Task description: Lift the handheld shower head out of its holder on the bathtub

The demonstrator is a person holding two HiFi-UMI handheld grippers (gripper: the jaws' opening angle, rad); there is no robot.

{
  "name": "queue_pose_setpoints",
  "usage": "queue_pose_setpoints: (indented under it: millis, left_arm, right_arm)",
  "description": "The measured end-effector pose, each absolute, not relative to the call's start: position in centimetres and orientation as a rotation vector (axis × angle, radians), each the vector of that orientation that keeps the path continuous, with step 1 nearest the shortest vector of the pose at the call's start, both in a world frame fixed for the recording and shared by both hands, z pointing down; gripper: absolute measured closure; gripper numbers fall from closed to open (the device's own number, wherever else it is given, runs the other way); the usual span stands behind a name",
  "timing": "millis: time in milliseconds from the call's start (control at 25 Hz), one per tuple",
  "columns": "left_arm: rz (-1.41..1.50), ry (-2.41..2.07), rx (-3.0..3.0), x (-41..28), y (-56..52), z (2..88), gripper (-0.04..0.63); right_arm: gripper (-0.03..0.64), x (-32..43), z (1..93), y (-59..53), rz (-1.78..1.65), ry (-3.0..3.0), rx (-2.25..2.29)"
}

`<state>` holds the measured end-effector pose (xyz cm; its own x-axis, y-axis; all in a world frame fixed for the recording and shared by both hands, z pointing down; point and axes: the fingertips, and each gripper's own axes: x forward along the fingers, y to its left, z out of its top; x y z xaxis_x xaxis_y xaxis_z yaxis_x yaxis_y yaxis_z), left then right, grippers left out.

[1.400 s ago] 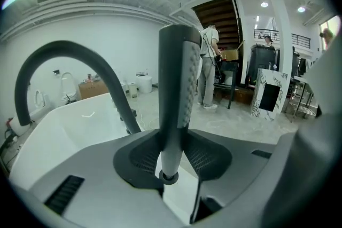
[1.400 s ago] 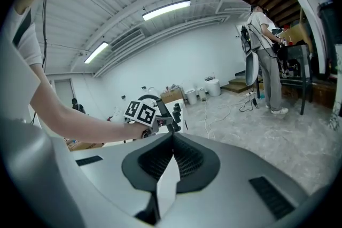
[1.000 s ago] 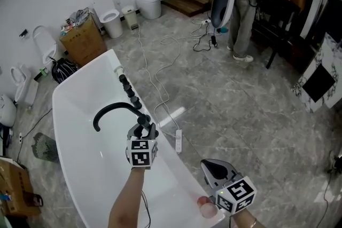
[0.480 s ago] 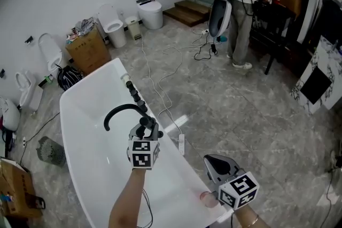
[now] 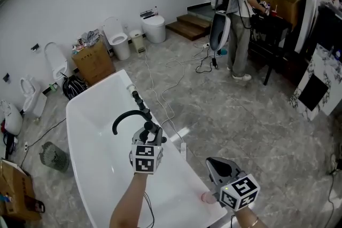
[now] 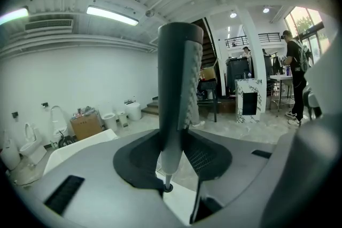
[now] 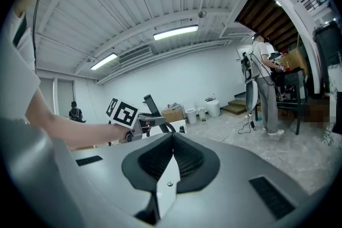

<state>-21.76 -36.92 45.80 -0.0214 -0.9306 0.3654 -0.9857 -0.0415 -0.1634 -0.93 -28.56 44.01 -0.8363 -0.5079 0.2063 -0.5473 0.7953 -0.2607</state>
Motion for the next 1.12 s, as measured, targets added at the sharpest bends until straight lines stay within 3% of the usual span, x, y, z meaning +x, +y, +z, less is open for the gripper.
queue_pose_setpoints:
  millis: [1120]
  left_arm:
    - [0.500, -2.107, 2.249, -17.4, -23.9, 35.4, 0.448]
  right_arm:
    - [0.611, 0.8, 36.0, -16.9, 0.355, -2.914, 0.934]
